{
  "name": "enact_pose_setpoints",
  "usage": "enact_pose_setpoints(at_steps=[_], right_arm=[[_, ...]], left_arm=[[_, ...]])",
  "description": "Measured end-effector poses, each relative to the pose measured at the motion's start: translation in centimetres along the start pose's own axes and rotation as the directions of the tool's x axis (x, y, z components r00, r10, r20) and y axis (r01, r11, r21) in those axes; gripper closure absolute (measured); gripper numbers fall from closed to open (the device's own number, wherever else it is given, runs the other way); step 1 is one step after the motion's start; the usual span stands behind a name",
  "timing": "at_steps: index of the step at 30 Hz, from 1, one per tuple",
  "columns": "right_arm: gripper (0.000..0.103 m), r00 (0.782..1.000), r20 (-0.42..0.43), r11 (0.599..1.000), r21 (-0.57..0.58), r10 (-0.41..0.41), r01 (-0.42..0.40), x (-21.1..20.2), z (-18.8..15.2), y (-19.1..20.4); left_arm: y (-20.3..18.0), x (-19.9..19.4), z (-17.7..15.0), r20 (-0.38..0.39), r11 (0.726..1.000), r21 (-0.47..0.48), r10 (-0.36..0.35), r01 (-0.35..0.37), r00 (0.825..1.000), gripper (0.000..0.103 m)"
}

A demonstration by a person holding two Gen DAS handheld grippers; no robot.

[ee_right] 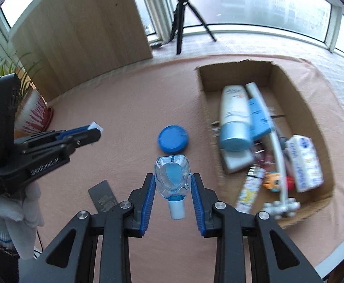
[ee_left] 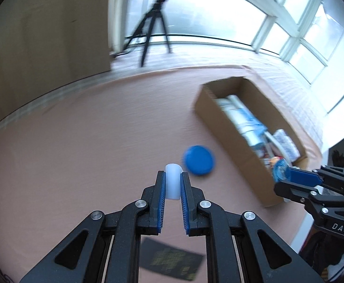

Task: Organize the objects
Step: 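Carry the white cylinder and clear bottle to the box and release both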

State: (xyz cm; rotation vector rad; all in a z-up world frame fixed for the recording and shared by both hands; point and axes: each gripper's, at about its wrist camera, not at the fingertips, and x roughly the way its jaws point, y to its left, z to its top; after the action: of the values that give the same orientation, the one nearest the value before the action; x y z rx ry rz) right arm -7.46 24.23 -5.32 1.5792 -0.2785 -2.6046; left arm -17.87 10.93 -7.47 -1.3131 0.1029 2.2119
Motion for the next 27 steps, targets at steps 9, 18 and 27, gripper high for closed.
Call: enact_pose_setpoints(at_steps=[9,18,27], right_arm=[[0.075,0.998,0.038,0.997,0.047,-0.056,0.055,-2.4,0.0,-5.7],[0.075,0.996,0.036,0.993,0.086,-0.079,0.076,-2.9,-0.1,-10.5],[0.075,0.996,0.035,0.993,0.095,-0.076,0.072,-2.7,0.2,-12.7]], left_arm=[[-8.6,2.0,2.3,-0.001,0.995,0.065,-0.077,0.077,0.997,0.09],[-15.0,5.6,4.2,-0.032,0.99,0.113,-0.086,0.089,0.996,0.09],[-18.0,6.7,4.8,-0.022,0.988,0.152,-0.027,0.03,0.999,0.09]])
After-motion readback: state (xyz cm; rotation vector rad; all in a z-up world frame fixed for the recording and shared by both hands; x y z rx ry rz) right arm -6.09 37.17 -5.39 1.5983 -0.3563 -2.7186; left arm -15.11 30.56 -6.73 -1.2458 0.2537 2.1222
